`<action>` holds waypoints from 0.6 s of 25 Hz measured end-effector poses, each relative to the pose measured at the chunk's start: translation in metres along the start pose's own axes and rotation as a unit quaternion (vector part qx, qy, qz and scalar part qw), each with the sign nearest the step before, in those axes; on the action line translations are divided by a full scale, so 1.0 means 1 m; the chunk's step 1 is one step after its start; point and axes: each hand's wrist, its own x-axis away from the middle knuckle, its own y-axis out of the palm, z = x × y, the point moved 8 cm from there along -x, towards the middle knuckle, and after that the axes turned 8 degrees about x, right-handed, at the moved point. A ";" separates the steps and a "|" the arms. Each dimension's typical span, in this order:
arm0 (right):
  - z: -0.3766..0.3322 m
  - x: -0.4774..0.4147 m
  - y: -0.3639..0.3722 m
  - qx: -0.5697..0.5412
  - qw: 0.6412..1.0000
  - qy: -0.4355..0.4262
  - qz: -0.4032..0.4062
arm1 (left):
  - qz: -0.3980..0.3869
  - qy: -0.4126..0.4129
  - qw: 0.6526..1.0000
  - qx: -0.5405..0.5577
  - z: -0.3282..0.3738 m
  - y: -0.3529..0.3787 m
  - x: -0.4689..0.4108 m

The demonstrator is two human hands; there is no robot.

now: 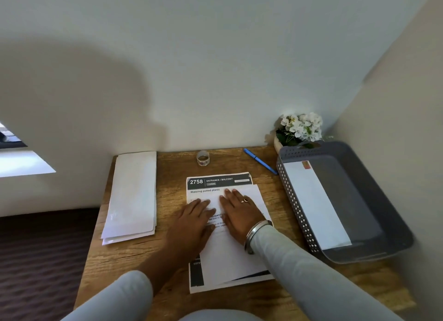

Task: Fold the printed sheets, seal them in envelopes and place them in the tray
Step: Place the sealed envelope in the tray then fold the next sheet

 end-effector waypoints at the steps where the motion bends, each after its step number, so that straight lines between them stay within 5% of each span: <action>1: 0.002 -0.001 0.003 0.008 1.000 -0.006 0.000 | 0.008 0.000 1.000 -0.008 -0.001 0.000 0.001; 15: 0.033 0.002 0.012 0.005 1.000 -0.013 0.028 | 0.045 -0.101 0.993 -0.043 -0.005 0.016 -0.012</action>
